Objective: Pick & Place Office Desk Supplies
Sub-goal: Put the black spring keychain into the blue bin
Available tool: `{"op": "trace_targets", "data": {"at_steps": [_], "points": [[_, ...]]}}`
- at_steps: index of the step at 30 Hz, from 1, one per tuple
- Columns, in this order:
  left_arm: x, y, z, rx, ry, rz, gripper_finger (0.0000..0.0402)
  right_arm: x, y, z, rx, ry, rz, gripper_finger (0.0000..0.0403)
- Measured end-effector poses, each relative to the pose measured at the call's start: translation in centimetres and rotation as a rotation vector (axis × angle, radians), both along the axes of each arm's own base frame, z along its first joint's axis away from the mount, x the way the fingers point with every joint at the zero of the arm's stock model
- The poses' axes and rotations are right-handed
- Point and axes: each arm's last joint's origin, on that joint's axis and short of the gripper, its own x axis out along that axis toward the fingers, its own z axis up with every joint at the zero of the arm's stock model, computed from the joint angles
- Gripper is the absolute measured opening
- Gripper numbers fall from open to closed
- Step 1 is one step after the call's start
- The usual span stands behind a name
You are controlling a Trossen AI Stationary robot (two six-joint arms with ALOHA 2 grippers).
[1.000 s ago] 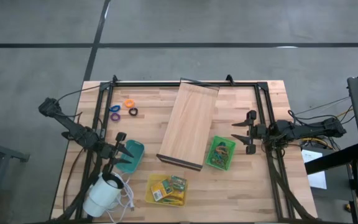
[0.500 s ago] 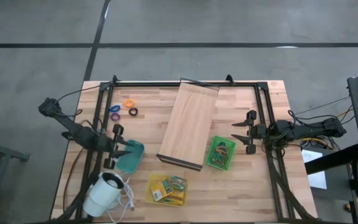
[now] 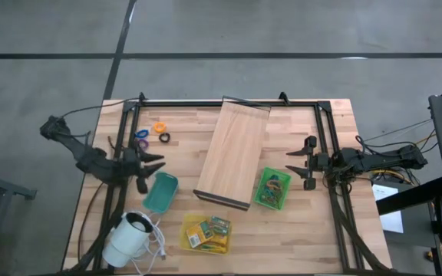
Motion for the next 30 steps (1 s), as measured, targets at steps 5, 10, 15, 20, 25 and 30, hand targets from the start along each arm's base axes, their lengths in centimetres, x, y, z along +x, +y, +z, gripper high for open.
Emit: {"op": "trace_targets", "data": {"at_steps": [5,10,15,20,25,30], "points": [[-0.8,1.0,2.8,-0.157,0.177,0.132,0.012,0.0,0.0,0.0,0.0,0.0,0.0,0.0205],[-0.8,1.6,3.7,-0.252,0.283,0.245,0.012,0.0,0.0,0.0,0.0,0.0,0.0,0.0205],[-0.6,2.3,2.7,-0.531,0.469,0.34,0.012,0.0,0.0,0.0,0.0,0.0,0.0,0.0205],[0.8,4.2,2.6,-0.605,0.546,0.404,0.012,0.0,0.0,0.0,0.0,0.0,0.0,0.0205],[2.9,7.8,3.2,-0.598,0.606,0.354,0.012,0.0,0.0,0.0,0.0,0.0,-0.001,0.0205],[3.4,12.4,1.3,-0.75,0.702,0.421,0.012,0.0,0.0,0.0,0.0,0.0,0.0,0.0205]]}}
